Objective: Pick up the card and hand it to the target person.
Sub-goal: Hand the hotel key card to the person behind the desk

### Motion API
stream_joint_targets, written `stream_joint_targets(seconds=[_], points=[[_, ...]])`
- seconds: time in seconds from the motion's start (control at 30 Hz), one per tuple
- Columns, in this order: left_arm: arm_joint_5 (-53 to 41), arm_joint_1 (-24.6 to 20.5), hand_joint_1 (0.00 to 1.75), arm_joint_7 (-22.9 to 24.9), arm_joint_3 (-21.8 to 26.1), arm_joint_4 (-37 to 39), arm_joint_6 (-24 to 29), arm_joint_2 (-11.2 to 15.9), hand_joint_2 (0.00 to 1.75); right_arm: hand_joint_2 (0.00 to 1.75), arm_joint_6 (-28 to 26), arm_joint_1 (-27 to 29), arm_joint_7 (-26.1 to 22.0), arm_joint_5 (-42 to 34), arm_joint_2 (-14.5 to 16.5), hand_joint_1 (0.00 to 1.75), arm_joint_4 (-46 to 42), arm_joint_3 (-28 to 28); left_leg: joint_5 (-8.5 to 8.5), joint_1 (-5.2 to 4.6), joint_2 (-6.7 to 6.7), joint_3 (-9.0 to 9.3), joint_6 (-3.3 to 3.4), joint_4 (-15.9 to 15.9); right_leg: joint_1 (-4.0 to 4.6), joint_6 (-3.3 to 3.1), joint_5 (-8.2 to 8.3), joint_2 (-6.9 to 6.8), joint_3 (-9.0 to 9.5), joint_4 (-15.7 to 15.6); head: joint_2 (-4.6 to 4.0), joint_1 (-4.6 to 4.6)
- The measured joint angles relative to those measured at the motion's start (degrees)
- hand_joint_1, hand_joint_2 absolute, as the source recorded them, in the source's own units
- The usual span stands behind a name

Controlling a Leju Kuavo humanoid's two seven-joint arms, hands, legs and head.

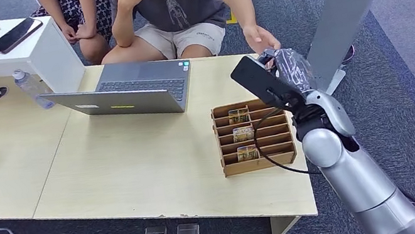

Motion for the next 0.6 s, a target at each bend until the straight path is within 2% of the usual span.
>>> stream_joint_targets(seconds=[0.1,0.27,0.37,0.6], points=[[-0.5,-0.5,0.0,0.3,0.0,0.0,-0.1,0.0,0.0,1.75,-3.9,-0.2,-6.1,-4.0,0.4,1.55,4.5,-1.0,0.0,0.0,-0.06,-0.03,0.0,0.0,0.0,0.0,0.0,-0.05,0.01,0.0,0.0,0.05],[-1.6,-1.5,0.0,0.9,0.0,0.0,-0.7,0.0,0.0,1.75,-10.7,-3.2,-13.6,-2.4,2.5,1.55,15.7,-1.0,0.01,0.0,-0.06,-0.05,0.0,0.0,0.0,-0.01,0.01,-0.04,0.0,0.0,0.0,-0.01],[-1.9,-2.0,0.0,1.0,-0.1,0.0,-1.1,-0.1,0.0,1.75,-12.5,-6.5,-15.0,0.1,5.2,1.55,24.8,-0.7,0.01,0.01,-0.06,-0.06,0.0,0.0,0.01,-0.02,0.01,-0.05,-0.02,0.0,0.0,-0.05],[-2.1,-2.3,0.0,1.2,-0.1,0.0,-1.1,-0.2,0.0,1.75,-13.3,-10.7,-14.2,3.3,8.7,1.55,36.4,-0.5,0.01,0.01,-0.07,-0.07,-0.01,0.0,0.01,-0.02,0.01,-0.06,-0.03,0.0,0.0,-0.05]])
